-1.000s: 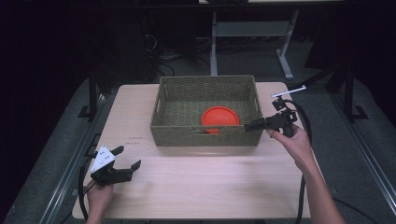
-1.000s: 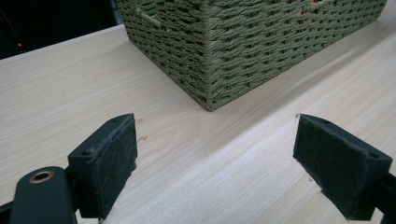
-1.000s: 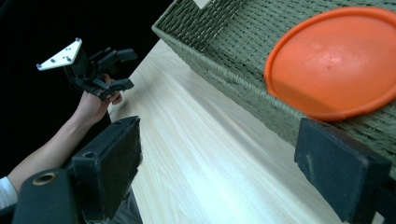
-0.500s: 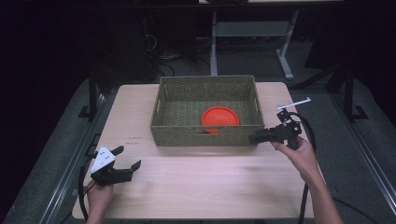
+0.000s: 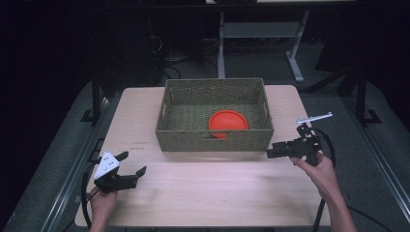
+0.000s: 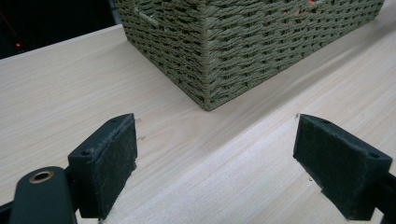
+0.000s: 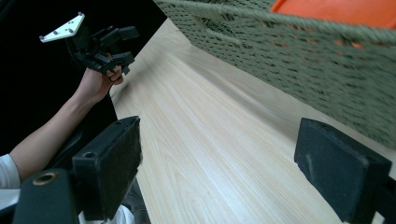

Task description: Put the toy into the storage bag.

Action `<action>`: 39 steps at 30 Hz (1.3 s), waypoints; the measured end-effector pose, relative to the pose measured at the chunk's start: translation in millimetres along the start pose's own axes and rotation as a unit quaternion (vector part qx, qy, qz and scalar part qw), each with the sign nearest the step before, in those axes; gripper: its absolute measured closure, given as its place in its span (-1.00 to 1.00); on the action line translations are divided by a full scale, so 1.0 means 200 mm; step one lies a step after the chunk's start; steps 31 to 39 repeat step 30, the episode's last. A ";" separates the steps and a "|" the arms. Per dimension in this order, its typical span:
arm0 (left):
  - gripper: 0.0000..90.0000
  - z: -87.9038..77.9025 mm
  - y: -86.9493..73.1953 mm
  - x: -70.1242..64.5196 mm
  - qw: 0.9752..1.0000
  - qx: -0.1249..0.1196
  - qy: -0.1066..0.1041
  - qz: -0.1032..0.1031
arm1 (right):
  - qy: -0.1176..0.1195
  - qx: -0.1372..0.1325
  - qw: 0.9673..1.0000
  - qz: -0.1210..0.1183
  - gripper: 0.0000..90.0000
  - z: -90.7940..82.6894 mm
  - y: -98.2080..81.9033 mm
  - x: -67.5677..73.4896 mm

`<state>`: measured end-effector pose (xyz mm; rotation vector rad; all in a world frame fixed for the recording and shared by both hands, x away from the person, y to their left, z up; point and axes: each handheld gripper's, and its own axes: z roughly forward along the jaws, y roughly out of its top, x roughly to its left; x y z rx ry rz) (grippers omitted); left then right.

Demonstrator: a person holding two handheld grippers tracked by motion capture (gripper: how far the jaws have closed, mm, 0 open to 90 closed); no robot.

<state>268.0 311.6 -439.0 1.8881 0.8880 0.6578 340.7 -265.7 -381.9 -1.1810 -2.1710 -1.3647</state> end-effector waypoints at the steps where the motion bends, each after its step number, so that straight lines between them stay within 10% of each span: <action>1: -0.71 0.00 0.00 0.00 1.000 0.000 0.000 0.001 | 0.000 0.000 1.000 0.000 -0.69 0.00 0.00 0.00; 26: -0.71 0.00 0.00 -0.01 1.000 0.007 -0.006 0.003 | -0.018 -0.031 0.999 0.029 -0.69 -0.06 -0.40 -0.13; 30: -0.71 0.01 0.01 -0.03 1.000 0.007 -0.004 0.011 | -0.016 -0.077 0.997 0.004 -0.69 -0.06 -0.53 -0.09; 39: -0.71 0.01 0.01 -0.03 1.000 0.007 -0.004 0.011 | -0.016 -0.077 0.997 0.004 -0.69 -0.06 -0.53 -0.09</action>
